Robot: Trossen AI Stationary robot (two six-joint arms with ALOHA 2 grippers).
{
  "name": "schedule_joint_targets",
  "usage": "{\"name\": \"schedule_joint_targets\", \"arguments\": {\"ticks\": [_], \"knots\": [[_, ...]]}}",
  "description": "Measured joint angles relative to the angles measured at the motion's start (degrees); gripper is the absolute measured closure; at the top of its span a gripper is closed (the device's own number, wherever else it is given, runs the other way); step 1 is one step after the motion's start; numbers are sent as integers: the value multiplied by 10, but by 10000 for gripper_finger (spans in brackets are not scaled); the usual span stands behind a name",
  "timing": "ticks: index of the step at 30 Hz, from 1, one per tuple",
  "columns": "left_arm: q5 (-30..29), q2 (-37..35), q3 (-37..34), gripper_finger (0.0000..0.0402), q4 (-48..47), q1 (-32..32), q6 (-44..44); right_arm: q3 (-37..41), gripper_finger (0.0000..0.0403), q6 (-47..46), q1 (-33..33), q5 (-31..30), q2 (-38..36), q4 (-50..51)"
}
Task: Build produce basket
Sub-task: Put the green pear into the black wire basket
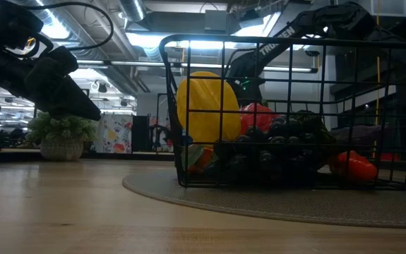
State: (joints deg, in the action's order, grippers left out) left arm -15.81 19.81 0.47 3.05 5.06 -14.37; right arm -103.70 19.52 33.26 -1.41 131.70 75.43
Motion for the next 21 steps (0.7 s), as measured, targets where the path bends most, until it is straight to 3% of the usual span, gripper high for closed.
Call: {"name": "schedule_joint_targets", "arguments": {"ticks": [14, 21], "knots": [[0, 0, 0, 245, 0, 0, 0, -1, 266, 2, -4, -1, 11, 2], [0, 0, 0, 245, 0, 0, 0, 0, 314, 2, -4, 0, 11, 16]]}}
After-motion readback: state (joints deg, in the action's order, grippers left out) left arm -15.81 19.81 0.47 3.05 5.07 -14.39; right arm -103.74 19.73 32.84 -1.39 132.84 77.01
